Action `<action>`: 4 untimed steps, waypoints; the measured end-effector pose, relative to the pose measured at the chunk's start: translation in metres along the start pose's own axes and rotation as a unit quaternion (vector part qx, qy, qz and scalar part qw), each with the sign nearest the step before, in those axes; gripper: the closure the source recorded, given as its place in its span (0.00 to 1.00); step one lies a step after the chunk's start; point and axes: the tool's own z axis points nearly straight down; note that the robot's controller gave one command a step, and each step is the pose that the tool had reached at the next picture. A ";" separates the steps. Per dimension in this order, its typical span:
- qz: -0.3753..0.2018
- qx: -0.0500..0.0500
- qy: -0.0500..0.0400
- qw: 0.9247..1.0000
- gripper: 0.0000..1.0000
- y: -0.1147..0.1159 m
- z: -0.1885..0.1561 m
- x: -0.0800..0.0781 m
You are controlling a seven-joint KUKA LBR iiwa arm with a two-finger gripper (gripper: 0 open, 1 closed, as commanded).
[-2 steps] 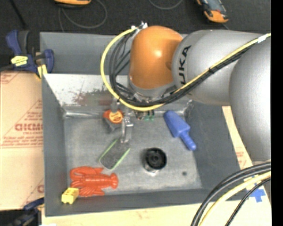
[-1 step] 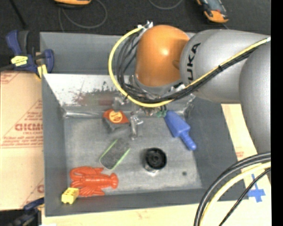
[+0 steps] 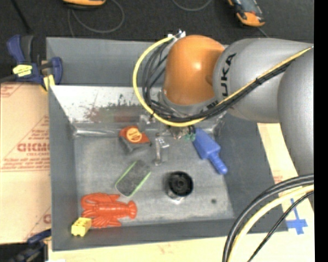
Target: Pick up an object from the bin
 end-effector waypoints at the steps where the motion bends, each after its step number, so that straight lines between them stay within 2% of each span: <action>1: 0.035 0.001 0.001 0.999 0.00 0.000 0.011 0.021; 2: -0.010 0.001 -0.002 1.000 0.00 0.007 0.048 0.021; 3: -0.080 0.002 -0.006 0.997 0.00 0.008 0.067 0.027; 4: -0.195 0.003 -0.005 0.981 0.00 0.009 0.074 0.048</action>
Offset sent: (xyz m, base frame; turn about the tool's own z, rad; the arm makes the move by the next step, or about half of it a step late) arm -0.0260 0.0067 -0.0671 -0.0326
